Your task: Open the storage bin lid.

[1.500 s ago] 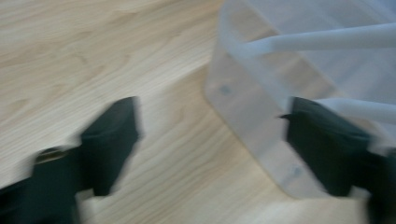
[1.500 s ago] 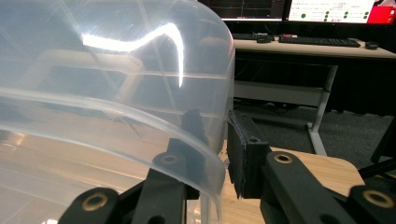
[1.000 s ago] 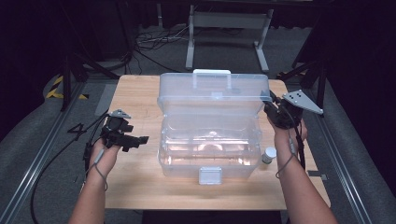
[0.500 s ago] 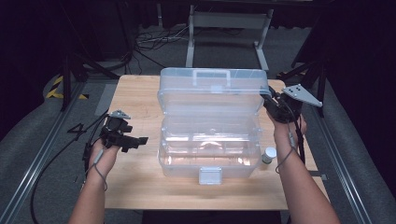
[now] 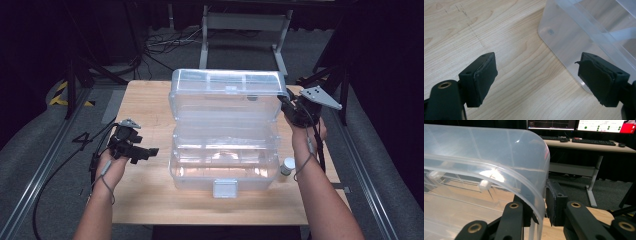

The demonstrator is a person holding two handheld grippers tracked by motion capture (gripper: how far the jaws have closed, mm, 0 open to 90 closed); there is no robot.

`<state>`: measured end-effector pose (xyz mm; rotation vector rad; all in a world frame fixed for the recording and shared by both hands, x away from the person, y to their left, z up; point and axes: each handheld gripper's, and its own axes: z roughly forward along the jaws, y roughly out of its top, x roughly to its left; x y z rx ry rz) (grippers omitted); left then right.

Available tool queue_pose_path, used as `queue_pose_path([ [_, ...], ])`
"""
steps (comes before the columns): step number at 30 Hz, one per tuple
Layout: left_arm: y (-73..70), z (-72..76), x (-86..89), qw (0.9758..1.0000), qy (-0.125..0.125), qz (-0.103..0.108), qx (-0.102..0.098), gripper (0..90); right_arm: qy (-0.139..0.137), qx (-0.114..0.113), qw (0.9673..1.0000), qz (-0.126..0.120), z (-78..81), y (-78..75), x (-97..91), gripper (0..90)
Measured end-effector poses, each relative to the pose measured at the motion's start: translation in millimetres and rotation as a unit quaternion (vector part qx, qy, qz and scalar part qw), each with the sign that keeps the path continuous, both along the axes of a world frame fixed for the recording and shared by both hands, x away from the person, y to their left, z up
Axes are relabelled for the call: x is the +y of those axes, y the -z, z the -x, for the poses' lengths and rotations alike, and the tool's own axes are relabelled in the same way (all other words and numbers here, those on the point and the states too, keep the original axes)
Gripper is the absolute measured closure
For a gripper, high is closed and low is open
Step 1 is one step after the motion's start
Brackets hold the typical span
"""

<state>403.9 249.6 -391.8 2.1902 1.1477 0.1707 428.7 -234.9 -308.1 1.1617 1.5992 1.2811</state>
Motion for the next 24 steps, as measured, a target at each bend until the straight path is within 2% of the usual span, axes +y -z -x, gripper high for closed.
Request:
queue_pose_path([
  [1,0.3,0.2,-0.5,1.0,-0.001,-0.001,0.0,16.0,0.002,-0.003,1.0,0.0,0.4,-0.4,0.0,78.0],
  [3,0.9,-0.5,-0.6,1.0,0.004,-0.004,-0.002,16.0,0.009,-0.018,0.9994,0.028,1.0,-1.6,1.7,79.1],
  [8,2.3,0.0,-2.1,1.0,-0.002,-0.006,-0.001,16.0,0.015,-0.018,0.999,0.039,-1.9,-2.5,3.3,80.1],
  [12,3.6,-0.8,-1.1,0.9999,-0.005,-0.011,-0.006,16.0,0.016,-0.02,0.9989,0.038,-5.1,-2.2,3.1,80.4],
  [22,6.5,-0.7,0.0,0.9998,-0.013,-0.003,-0.012,16.0,0.009,-0.015,0.9993,0.033,-15.8,-2.5,0.7,80.6],
  [24,7.5,-0.6,-0.1,0.9998,-0.015,-0.009,-0.012,16.0,0.007,-0.018,0.9993,0.032,-16.8,-2.3,0.6,80.6],
])
